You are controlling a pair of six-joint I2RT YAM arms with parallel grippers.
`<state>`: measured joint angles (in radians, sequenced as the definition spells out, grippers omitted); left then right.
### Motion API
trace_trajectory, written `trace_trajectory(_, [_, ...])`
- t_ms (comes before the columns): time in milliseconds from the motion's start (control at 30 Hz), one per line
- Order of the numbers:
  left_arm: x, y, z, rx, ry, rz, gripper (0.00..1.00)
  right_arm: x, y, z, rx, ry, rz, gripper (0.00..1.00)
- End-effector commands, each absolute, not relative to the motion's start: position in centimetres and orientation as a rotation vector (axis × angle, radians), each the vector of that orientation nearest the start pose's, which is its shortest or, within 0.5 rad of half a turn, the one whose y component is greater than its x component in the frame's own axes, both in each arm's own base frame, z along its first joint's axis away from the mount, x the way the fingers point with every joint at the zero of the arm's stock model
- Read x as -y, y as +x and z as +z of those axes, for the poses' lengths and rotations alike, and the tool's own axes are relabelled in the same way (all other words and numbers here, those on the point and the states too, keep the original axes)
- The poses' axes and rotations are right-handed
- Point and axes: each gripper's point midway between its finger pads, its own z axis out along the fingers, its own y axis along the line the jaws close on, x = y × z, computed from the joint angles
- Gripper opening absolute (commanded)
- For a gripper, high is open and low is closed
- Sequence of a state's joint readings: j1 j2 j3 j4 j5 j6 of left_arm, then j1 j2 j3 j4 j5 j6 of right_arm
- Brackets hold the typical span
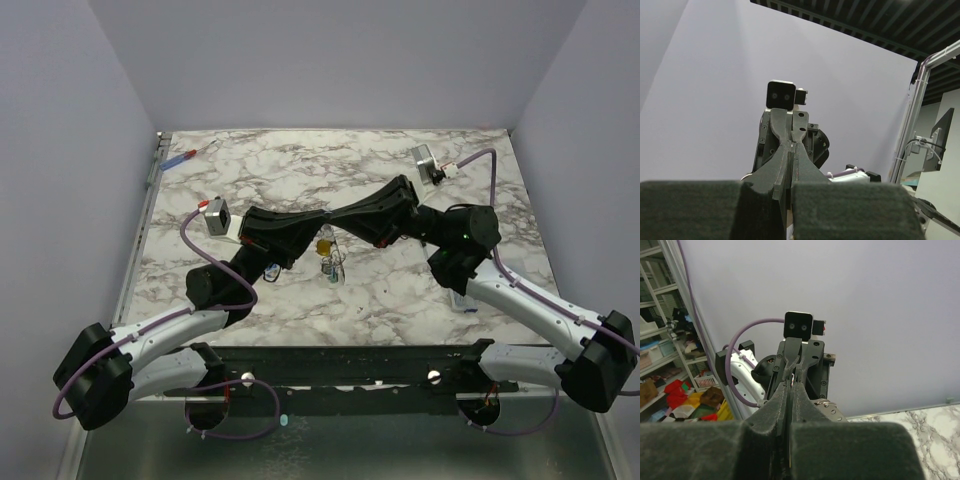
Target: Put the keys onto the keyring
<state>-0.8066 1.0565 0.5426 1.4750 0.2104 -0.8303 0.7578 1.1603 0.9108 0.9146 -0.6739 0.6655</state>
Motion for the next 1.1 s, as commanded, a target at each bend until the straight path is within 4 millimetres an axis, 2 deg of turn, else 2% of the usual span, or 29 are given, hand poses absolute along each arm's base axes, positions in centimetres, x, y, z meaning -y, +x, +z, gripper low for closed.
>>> trace_trajectory(0, [20.3,10.2,50.8,-0.288,0.225,-1.663,0.00,-33.0,15.0,44.8,-0.927,-0.812,1.600,0.01])
trace_trajectory(300, [20.5,10.3,50.3,-0.308,0.227,-1.669,0.00,-33.2,15.0,43.6,-0.957,-0.857,1.555,0.01])
trace_trajectory(567, [20.6,10.5,49.1,-0.341,0.224,-1.661,0.22,-33.1,14.8,43.3,-0.953,-0.977,1.431,0.01])
trace_trajectory(900, [20.6,10.7,48.6,-0.362,0.215,-1.658,0.36,-32.7,14.2,42.9,-0.920,-1.032,1.386,0.01])
trace_trajectory(1067, [20.6,11.7,47.6,-0.447,0.174,-1.617,0.52,-32.5,14.6,42.0,-0.930,-1.089,1.291,0.01])
